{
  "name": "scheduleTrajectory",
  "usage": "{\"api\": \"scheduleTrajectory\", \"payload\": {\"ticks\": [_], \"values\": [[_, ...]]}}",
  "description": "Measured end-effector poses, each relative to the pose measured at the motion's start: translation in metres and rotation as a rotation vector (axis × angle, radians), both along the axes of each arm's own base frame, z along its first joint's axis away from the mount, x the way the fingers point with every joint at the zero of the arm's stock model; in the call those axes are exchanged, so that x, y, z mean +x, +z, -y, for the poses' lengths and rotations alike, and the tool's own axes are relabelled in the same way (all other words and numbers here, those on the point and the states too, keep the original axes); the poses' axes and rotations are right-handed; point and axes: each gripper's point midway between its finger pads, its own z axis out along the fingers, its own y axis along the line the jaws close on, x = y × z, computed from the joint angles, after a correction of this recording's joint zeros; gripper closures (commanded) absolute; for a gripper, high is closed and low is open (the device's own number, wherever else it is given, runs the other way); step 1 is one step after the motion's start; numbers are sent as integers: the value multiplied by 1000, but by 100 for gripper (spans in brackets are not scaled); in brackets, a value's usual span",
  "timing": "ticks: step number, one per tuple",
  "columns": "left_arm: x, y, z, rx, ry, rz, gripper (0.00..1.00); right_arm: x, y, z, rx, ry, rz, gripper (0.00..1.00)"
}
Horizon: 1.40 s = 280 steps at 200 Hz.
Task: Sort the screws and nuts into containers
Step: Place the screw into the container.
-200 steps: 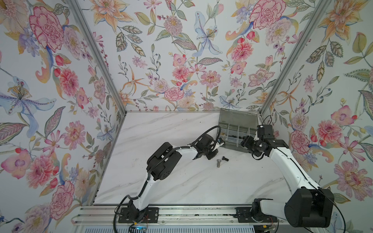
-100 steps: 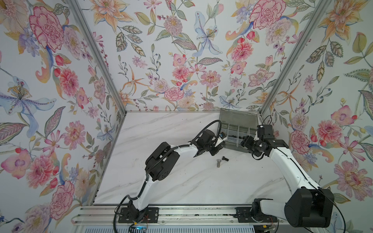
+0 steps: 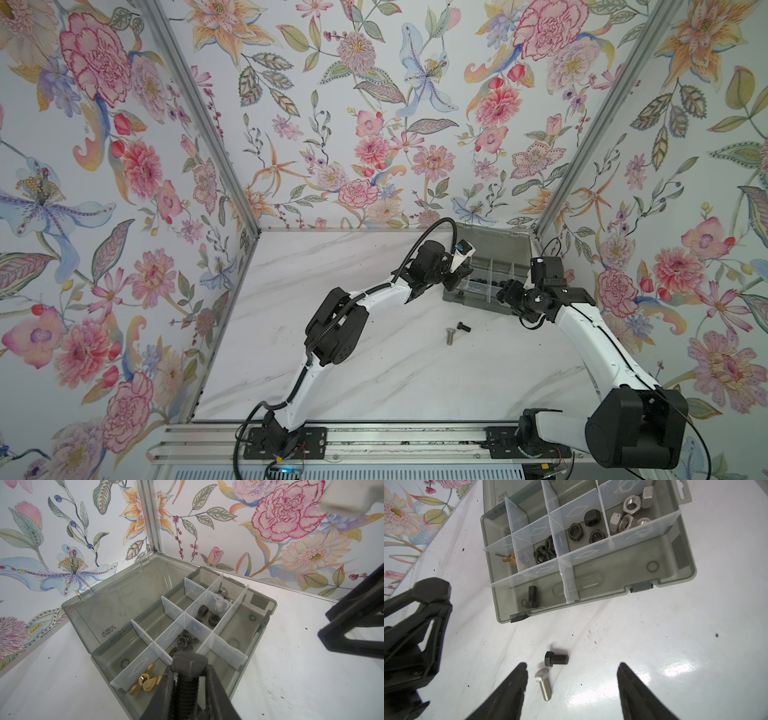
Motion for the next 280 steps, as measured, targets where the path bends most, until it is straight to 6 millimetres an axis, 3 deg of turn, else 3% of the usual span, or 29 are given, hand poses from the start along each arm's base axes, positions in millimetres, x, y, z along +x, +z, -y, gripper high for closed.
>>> {"api": "scheduleTrajectory", "payload": {"ticks": [39, 60, 88, 103, 165, 228, 257, 280], "values": [[2, -51, -1, 70, -3, -76, 99, 0, 0, 0, 1, 4, 0, 29], [0, -63, -4, 97, -3, -104, 97, 0, 0, 0, 2, 4, 0, 29], [-2, -63, -3, 93, -13, -113, 89, 0, 0, 0, 2, 4, 0, 29], [-3, -62, -2, 87, -17, -122, 75, 0, 0, 0, 2, 4, 1, 29], [-1, -61, -3, 69, -3, -144, 66, 0, 2, -1, 3, 10, 6, 28], [4, -52, -4, 14, 0, -159, 49, -1, 3, -7, -4, 80, 15, 25], [7, -54, -25, -8, 37, -222, 40, 3, 5, -14, -14, 166, 24, 25], [17, -38, -57, -33, 92, -248, 29, 12, 4, -29, -38, 280, 22, 24]]}}
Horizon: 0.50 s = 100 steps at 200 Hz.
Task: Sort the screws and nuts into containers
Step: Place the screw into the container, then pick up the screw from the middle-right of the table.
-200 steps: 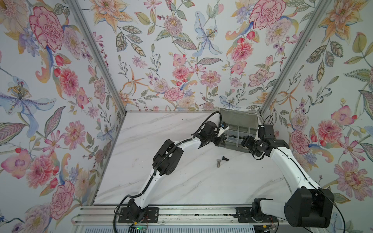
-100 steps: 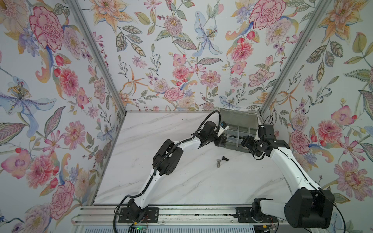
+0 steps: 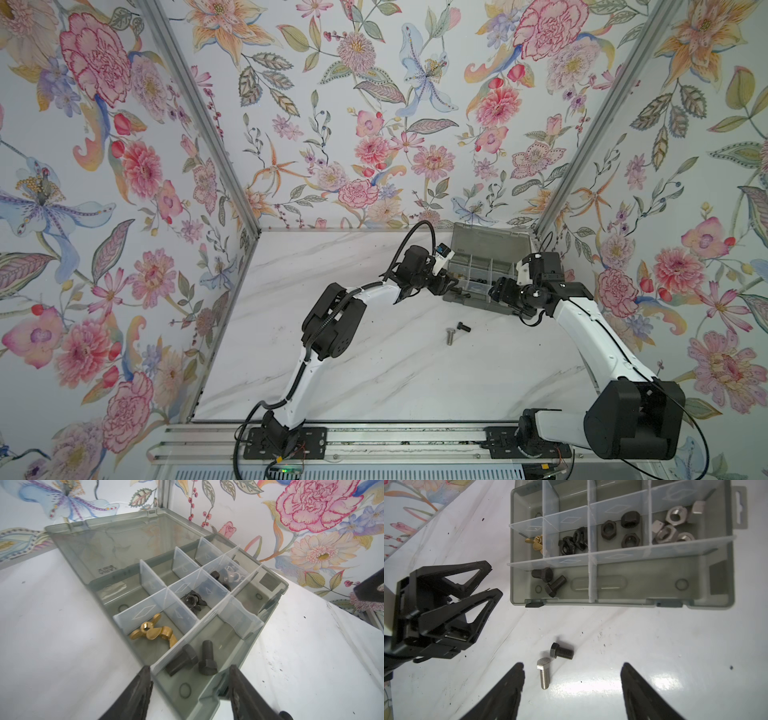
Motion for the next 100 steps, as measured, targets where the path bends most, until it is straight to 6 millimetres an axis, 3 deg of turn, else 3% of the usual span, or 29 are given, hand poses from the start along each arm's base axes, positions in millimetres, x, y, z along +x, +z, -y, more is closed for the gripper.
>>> {"api": "scheduleTrajectory", "payload": {"ticks": [12, 15, 18, 49, 72, 100], "values": [[4, 16, -16, -15, 30, -1, 23, 5, -3, -12, -22, 81, -7, 24], [5, 20, -19, -20, 38, -3, 7, 6, -4, -14, -27, 96, -10, 24], [6, 26, -24, -23, 43, 5, 2, 6, -6, -17, -35, 117, -15, 24], [7, 55, -57, -42, 103, 9, 1, 15, -25, -41, -130, 320, -65, 24], [-1, 47, -72, -7, 139, -12, 1, 12, -46, -53, -219, 470, -109, 24], [-16, 12, -89, 62, 176, -76, 1, 2, -71, -63, -315, 626, -168, 25]]}}
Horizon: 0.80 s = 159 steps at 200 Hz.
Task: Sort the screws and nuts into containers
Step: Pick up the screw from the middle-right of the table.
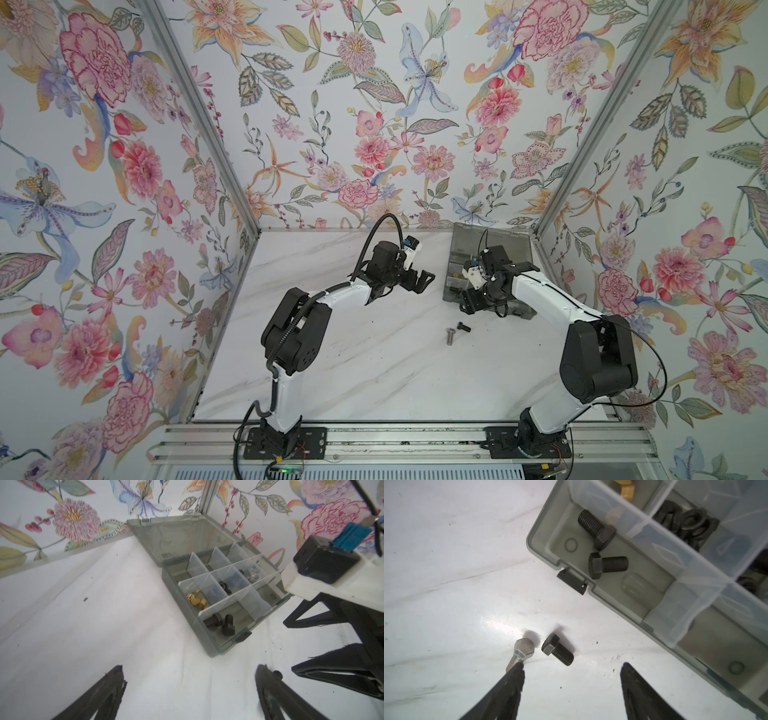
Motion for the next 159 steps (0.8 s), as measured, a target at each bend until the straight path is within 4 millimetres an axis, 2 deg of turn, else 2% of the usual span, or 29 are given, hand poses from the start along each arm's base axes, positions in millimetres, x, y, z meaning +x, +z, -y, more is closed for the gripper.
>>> {"api": "scheduleTrajectory", "payload": {"ticks": [20, 34, 76, 117, 159], "values": [[-9, -21, -12, 38, 25, -43, 1, -4, -15, 0, -56, 65, -31, 25], [-10, -24, -17, 52, 41, -51, 1, -5, -22, 2, -88, 94, -47, 25], [-5, -11, -24, 48, 69, -25, 1, -11, -36, -1, -148, 165, -75, 26], [-3, -11, -26, 54, 81, -22, 1, -17, -50, -9, -171, 216, -112, 28], [-3, -11, -27, 56, 85, -21, 0, -20, -59, -9, -197, 237, -135, 32]]}}
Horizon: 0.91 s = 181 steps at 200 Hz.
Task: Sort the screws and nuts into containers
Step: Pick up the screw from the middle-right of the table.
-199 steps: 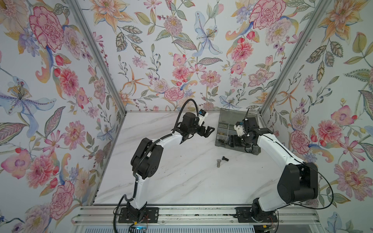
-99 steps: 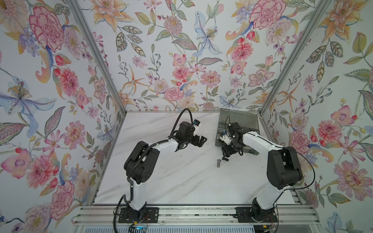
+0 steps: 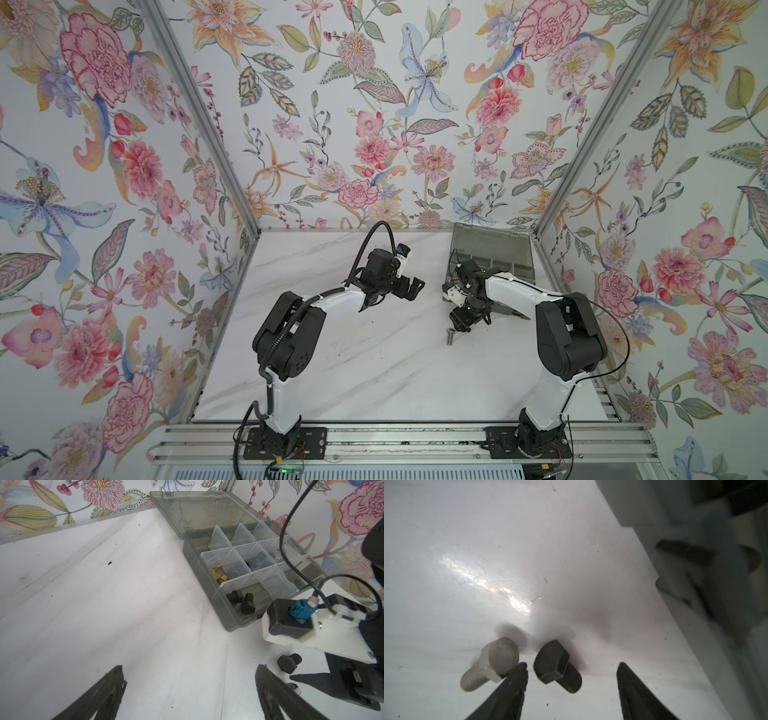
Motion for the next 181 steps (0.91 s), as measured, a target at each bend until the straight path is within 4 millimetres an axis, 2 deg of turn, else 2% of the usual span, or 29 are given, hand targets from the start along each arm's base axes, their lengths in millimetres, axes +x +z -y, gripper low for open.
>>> {"api": "scheduleTrajectory", "payload": {"ticks": [49, 85, 117, 143, 162, 171, 181], "values": [[1, 0, -1, -1, 4, 0, 1, -5, -8, 0, -12, 14, -29, 38], [1, 0, -1, -2, 5, -2, 1, -9, -15, -5, -21, 33, -55, 47], [1, 0, -1, -3, 5, -1, 1, -11, -15, -8, -22, 45, -63, 66], [1, 0, -1, -3, 5, -2, 1, -11, -15, -10, -21, 44, -65, 77], [1, 0, -1, -3, 5, -2, 1, -11, -14, -10, -20, 38, -67, 90], [1, 0, -1, -3, 5, -2, 1, -11, -14, -10, -18, 34, -67, 100], [1, 0, -1, -3, 5, -2, 1, -11, -14, -11, -18, 32, -66, 100]]}}
